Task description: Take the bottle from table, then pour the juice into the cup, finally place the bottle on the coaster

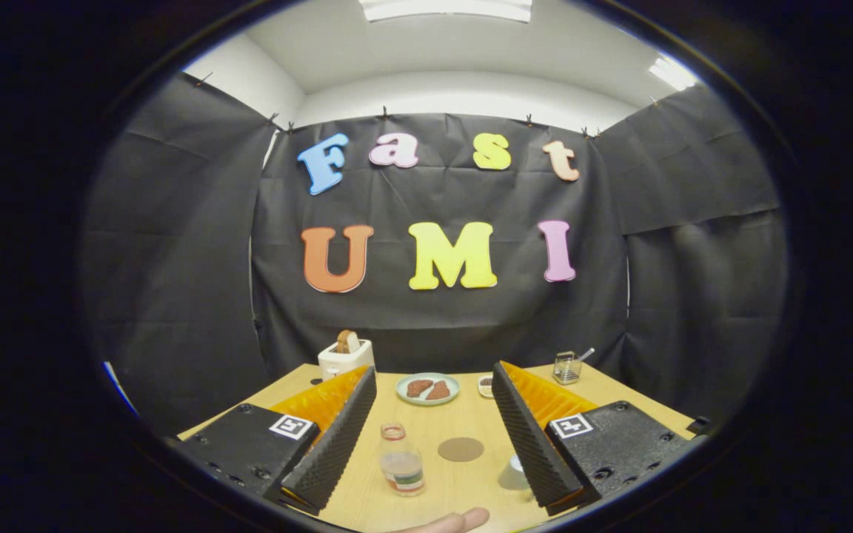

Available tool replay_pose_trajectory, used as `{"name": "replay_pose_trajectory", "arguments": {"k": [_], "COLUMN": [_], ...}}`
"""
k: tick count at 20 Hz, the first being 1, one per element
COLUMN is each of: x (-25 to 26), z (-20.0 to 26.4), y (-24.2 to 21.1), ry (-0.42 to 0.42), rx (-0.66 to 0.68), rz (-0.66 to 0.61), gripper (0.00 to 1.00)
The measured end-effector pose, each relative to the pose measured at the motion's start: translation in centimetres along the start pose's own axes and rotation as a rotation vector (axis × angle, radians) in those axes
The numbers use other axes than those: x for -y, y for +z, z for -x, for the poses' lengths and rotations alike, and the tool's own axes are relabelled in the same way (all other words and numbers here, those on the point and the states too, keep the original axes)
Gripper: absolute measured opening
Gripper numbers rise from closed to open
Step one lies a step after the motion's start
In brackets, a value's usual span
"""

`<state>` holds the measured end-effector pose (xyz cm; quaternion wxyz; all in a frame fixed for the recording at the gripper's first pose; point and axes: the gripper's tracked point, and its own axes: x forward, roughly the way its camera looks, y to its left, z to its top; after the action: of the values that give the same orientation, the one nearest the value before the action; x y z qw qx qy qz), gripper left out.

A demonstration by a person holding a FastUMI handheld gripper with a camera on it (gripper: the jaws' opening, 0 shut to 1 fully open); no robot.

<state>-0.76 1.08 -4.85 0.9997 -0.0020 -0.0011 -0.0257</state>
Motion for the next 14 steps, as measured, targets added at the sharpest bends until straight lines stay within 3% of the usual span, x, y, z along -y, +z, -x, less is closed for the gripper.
{"name": "replay_pose_trajectory", "arguments": {"k": [14], "x": [-1.5], "z": [-0.6], "y": [-10.3], "ry": [0.015], "rx": [-0.037], "rz": [-0.004], "gripper": [1.00]}}
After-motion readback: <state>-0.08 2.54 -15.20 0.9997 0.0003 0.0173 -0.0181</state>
